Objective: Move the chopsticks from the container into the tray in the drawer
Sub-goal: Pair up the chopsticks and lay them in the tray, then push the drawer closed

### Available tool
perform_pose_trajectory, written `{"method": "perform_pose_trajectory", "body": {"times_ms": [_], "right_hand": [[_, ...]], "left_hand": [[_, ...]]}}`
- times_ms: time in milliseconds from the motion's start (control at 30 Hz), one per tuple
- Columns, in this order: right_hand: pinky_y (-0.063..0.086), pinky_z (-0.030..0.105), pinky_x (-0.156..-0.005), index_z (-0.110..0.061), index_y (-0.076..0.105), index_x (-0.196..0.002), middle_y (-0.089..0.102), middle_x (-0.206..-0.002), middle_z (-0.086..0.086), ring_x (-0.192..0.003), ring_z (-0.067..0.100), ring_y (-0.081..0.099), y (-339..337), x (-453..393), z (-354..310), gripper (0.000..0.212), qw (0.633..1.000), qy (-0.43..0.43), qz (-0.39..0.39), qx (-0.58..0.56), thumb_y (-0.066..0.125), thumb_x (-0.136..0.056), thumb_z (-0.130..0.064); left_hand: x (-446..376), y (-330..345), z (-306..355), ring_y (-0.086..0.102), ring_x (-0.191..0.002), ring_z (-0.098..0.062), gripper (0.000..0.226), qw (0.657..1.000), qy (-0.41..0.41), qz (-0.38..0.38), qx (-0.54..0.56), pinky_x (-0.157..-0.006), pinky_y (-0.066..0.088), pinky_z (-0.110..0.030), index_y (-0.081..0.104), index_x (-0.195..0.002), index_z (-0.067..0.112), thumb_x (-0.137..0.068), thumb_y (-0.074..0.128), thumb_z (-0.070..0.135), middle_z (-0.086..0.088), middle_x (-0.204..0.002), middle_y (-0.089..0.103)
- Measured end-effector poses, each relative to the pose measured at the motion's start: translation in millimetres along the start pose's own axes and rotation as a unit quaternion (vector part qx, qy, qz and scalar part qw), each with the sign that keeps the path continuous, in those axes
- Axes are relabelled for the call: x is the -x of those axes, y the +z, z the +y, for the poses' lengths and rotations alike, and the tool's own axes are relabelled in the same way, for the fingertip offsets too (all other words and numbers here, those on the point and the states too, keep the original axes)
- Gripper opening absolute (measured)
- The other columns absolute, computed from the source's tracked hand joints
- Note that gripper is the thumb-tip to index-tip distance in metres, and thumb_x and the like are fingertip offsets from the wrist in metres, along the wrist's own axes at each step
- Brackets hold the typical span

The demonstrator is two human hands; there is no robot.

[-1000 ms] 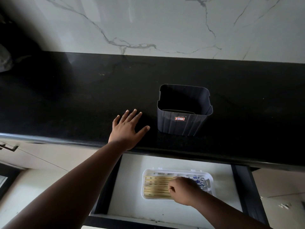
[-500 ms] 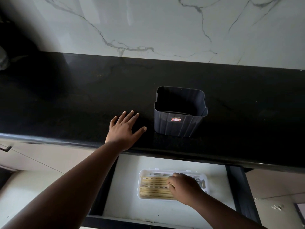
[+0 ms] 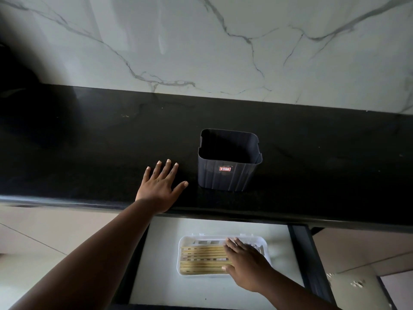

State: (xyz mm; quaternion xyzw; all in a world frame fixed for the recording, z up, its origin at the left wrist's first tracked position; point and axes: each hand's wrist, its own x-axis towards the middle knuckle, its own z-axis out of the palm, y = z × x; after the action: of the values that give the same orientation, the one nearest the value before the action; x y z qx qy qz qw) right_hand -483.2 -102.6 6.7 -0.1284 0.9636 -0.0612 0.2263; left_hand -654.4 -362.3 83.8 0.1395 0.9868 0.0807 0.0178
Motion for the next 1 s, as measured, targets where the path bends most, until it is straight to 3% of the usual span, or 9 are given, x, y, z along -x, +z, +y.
{"method": "perform_pose_trajectory", "body": {"times_ms": [200, 333, 467, 667, 833, 933, 967, 1000], "right_hand": [[0.021, 0.044, -0.115, -0.020, 0.024, -0.150, 0.015, -0.162, -0.004, -0.149, 0.017, 0.008, -17.5, 22.4, -7.5, 0.060, 0.998, 0.040, 0.044, -0.028, 0.037, -0.099, -0.048], [0.027, 0.035, -0.114, -0.022, 0.027, -0.148, 0.022, -0.159, -0.007, -0.148, 0.016, 0.014, -24.3, 43.3, -10.4, 0.060, 0.991, 0.072, 0.106, -0.040, 0.038, -0.097, -0.050], [0.022, 0.033, -0.116, -0.022, 0.022, -0.151, 0.020, -0.161, -0.004, -0.149, 0.019, 0.012, -28.1, 63.3, -15.1, 0.064, 0.989, 0.087, 0.112, -0.040, 0.039, -0.097, -0.050], [0.018, 0.033, -0.117, -0.024, 0.020, -0.152, 0.016, -0.162, -0.004, -0.149, 0.019, 0.008, -23.6, 97.7, -16.9, 0.065, 0.990, 0.073, 0.113, -0.040, 0.038, -0.097, -0.052], [0.013, 0.032, -0.119, -0.022, 0.020, -0.152, 0.015, -0.162, -0.001, -0.149, 0.017, 0.008, -4.9, 142.5, -24.4, 0.061, 0.989, 0.045, 0.136, -0.036, 0.030, -0.099, -0.051], [0.000, 0.036, -0.118, -0.021, 0.033, -0.149, 0.027, -0.158, -0.001, -0.145, 0.019, 0.026, 21.2, 181.2, -35.3, 0.069, 0.980, 0.033, 0.197, 0.008, 0.043, -0.091, -0.057], [-0.002, 0.036, -0.118, -0.020, 0.040, -0.146, 0.034, -0.155, 0.000, -0.141, 0.022, 0.034, 26.0, 194.7, -41.0, 0.072, 0.978, 0.047, 0.201, 0.040, 0.051, -0.085, -0.057], [-0.004, 0.037, -0.118, -0.017, 0.036, -0.148, 0.027, -0.156, 0.001, -0.143, 0.028, 0.027, 33.9, 204.0, -43.9, 0.076, 0.975, 0.057, 0.208, 0.053, 0.054, -0.084, -0.054]], "left_hand": [[8.4, -0.2, -0.3, -0.011, -0.149, -0.019, 0.079, 1.000, 0.024, -0.007, -0.008, -0.120, -0.006, -0.042, 0.002, -0.154, 0.025, -0.091, 0.011, 0.070, 0.002, -0.163, -0.005], [26.7, -0.9, -5.9, -0.012, -0.148, -0.018, 0.074, 0.998, 0.053, -0.007, -0.013, -0.120, -0.006, -0.041, 0.001, -0.154, 0.026, -0.093, 0.011, 0.067, 0.002, -0.163, -0.006], [55.5, 0.7, -6.9, -0.016, -0.147, -0.018, 0.072, 0.999, 0.045, -0.013, -0.004, -0.119, -0.008, -0.040, -0.004, -0.153, 0.025, -0.094, 0.011, 0.065, 0.001, -0.162, -0.010], [123.5, 15.0, 10.8, -0.030, -0.140, -0.022, 0.087, 0.999, -0.008, -0.046, 0.003, -0.117, -0.010, -0.045, -0.022, -0.145, 0.021, -0.088, 0.015, 0.074, -0.001, -0.153, -0.030], [205.1, 44.7, 43.2, -0.022, -0.145, -0.020, 0.086, 0.994, -0.018, -0.104, 0.004, -0.119, -0.010, -0.048, -0.010, -0.152, 0.024, -0.086, 0.008, 0.076, 0.002, -0.158, -0.021], [257.9, 57.7, 56.8, -0.026, -0.142, -0.019, 0.098, 0.999, 0.010, -0.046, -0.022, -0.115, -0.020, -0.041, -0.008, -0.151, 0.021, -0.074, -0.009, 0.082, 0.002, -0.161, -0.013], [274.0, 58.0, 58.7, -0.029, -0.141, -0.021, 0.100, 0.998, 0.036, -0.014, -0.041, -0.113, -0.023, -0.038, -0.005, -0.151, 0.018, -0.075, -0.007, 0.083, -0.001, -0.160, -0.008], [288.9, 54.2, 59.6, -0.029, -0.142, -0.022, 0.098, 0.997, 0.055, 0.003, -0.061, -0.112, -0.019, -0.037, 0.005, -0.151, 0.014, -0.079, 0.003, 0.081, -0.006, -0.159, 0.004]]}}
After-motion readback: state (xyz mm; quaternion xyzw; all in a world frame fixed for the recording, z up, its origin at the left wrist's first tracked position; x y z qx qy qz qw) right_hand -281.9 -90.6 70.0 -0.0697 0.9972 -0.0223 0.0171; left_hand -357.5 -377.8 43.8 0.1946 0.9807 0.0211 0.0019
